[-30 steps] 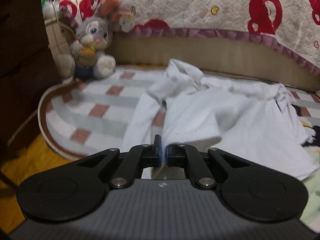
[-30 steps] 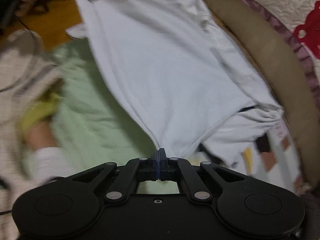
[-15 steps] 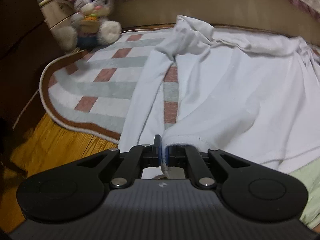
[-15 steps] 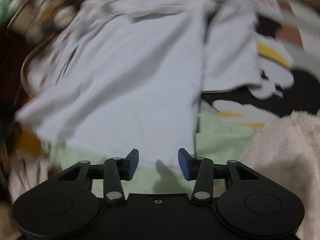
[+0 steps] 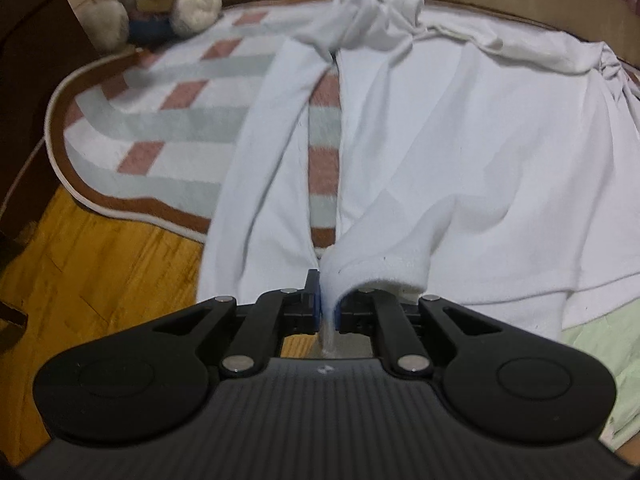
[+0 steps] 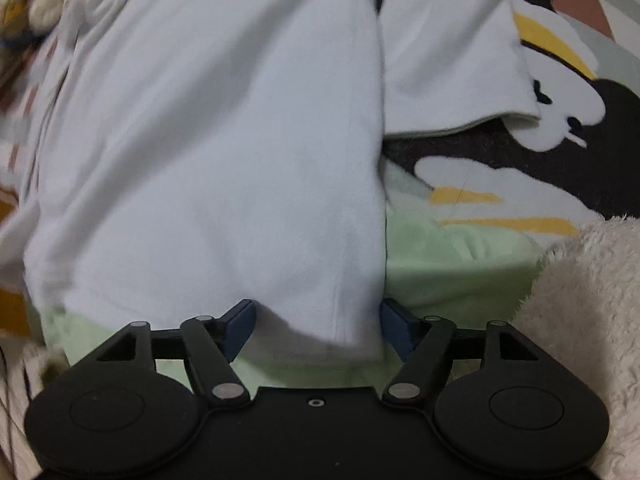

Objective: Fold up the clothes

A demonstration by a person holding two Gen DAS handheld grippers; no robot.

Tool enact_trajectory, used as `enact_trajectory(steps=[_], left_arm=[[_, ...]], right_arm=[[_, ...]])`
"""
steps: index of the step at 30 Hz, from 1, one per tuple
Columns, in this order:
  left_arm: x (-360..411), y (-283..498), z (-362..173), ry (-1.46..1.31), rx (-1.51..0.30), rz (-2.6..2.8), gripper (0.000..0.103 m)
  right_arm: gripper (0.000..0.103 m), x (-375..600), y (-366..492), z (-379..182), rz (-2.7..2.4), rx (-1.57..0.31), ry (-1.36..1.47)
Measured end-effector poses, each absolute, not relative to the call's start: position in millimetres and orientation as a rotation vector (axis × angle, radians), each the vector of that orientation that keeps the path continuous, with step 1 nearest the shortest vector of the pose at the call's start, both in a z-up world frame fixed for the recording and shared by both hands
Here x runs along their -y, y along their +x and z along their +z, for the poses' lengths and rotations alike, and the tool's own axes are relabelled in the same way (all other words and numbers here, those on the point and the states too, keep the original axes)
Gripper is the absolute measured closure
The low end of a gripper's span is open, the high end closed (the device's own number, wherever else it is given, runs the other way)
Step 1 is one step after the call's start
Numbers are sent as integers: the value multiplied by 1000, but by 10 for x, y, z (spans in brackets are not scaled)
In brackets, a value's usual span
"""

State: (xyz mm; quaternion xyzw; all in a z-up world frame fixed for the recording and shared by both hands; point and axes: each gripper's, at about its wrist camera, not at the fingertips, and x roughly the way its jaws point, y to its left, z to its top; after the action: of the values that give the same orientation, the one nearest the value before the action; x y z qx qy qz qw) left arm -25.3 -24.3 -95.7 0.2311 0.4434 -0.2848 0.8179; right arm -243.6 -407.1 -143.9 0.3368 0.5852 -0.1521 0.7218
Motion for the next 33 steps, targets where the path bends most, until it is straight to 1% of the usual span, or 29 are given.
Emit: enact_trajectory(steps=[1, 3, 8, 9, 11, 12, 14, 16, 19, 22, 24, 26, 29, 30, 31, 32, 33], left_arm=[[248, -235, -980, 490, -955, -604, 97], [224, -190, -999, 462, -957, -582, 97], [109, -99, -990, 370, -982, -604, 97], [119, -111, -992, 371, -987, -635, 97], [163, -143, -985, 391, -975, -679, 98], [194, -179, -955, 411, -946, -687, 99], [219, -262, -827, 452, -847, -682, 100], [166, -365, -569, 485, -726, -659, 100], [-73, -514, -107, 447, -622, -647, 100], [-254, -706, 121, 482, -567, -612, 100], [-301, -799, 44, 517, -623, -634, 100], [-310, -820, -141, 547, -705, -641, 100], [-209, -811, -543, 694, -818, -594, 94], [-168, -854, -596, 738, -817, -594, 93], [-147, -906, -576, 739, -802, -621, 92], [-147, -943, -511, 713, -785, -659, 88], [-151, -982, -423, 678, -771, -701, 78]], right_arm=[[93, 4054, -2453, -1399, -332, -1264, 734], [94, 3994, -2488, -1304, -320, -1216, 702], [94, 3787, -2695, -801, -225, -1052, 563], [94, 3740, -2739, -653, -221, -1006, 479], [94, 3641, -2785, -413, -250, -937, 166], [95, 3595, -2821, -330, -255, -916, 90], [95, 3720, -2901, -222, -237, -923, 163], [95, 3828, -2998, -134, -239, -918, 208], [96, 3936, -3154, -33, -222, -922, 273], [96, 3931, -3401, 27, -208, -941, 377], [96, 3823, -3533, 16, -201, -981, 390], [96, 3608, -3595, -70, -224, -1022, 273], [95, 3428, -3549, -328, -204, -1101, 191], [94, 3447, -3529, -373, -216, -1088, 225], [91, 3474, -3509, -413, -229, -1071, 267], [87, 3504, -3475, -414, -230, -1065, 291], [87, 3537, -3447, -372, -245, -1048, 312]])
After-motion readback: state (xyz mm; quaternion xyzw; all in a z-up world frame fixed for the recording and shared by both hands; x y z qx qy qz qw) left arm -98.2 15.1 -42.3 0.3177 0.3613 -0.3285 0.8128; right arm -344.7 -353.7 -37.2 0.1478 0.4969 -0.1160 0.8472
